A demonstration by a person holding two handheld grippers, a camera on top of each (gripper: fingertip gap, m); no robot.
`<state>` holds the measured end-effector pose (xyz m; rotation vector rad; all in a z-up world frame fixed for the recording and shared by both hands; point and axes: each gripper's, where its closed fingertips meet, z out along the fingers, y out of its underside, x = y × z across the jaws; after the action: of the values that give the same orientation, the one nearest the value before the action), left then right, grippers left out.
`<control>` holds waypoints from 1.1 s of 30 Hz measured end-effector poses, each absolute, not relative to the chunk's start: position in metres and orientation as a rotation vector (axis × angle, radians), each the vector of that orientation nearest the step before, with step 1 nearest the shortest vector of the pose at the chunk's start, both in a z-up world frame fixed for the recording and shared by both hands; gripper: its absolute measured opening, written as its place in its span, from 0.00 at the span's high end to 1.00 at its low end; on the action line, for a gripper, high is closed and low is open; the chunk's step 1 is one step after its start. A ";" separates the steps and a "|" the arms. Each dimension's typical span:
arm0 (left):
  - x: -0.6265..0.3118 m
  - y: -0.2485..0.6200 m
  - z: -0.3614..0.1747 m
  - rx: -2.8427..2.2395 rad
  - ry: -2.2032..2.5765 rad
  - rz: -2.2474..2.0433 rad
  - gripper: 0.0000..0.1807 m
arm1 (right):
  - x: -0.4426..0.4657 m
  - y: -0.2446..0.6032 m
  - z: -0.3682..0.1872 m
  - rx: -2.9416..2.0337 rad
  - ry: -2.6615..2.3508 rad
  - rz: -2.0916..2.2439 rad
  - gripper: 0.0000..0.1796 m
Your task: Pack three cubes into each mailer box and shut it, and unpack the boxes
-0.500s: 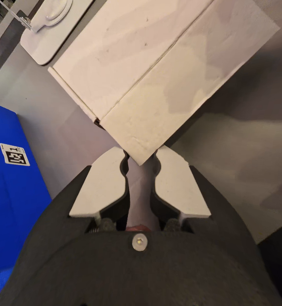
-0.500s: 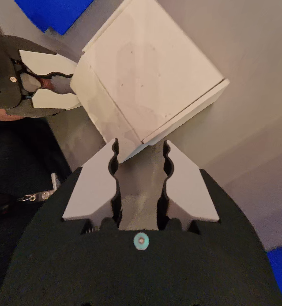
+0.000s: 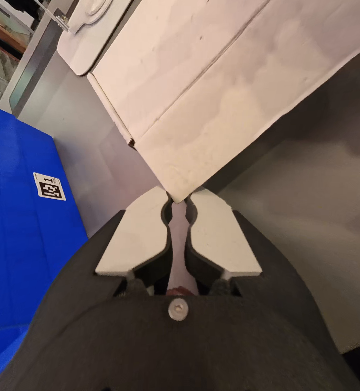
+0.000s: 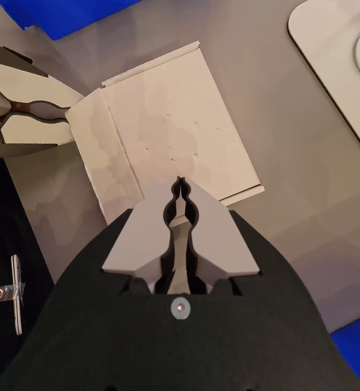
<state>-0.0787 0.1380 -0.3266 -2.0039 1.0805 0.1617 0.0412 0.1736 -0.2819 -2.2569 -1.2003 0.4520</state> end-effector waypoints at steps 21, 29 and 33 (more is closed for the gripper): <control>-0.088 0.151 -0.332 -2.127 0.984 0.037 1.00 | 0.041 0.174 -0.283 -2.264 -1.174 0.462 1.00; -0.093 0.163 -0.333 -2.150 0.992 0.088 1.00 | 0.041 0.172 -0.283 -2.269 -1.175 0.476 1.00; -0.091 0.169 -0.334 -2.153 1.027 0.029 1.00 | 0.042 0.173 -0.283 -2.272 -1.181 0.483 1.00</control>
<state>-0.0913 0.1691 -0.3343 -2.1529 1.0274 0.0292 0.0422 0.1728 -0.2828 -2.2719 -1.1807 0.4833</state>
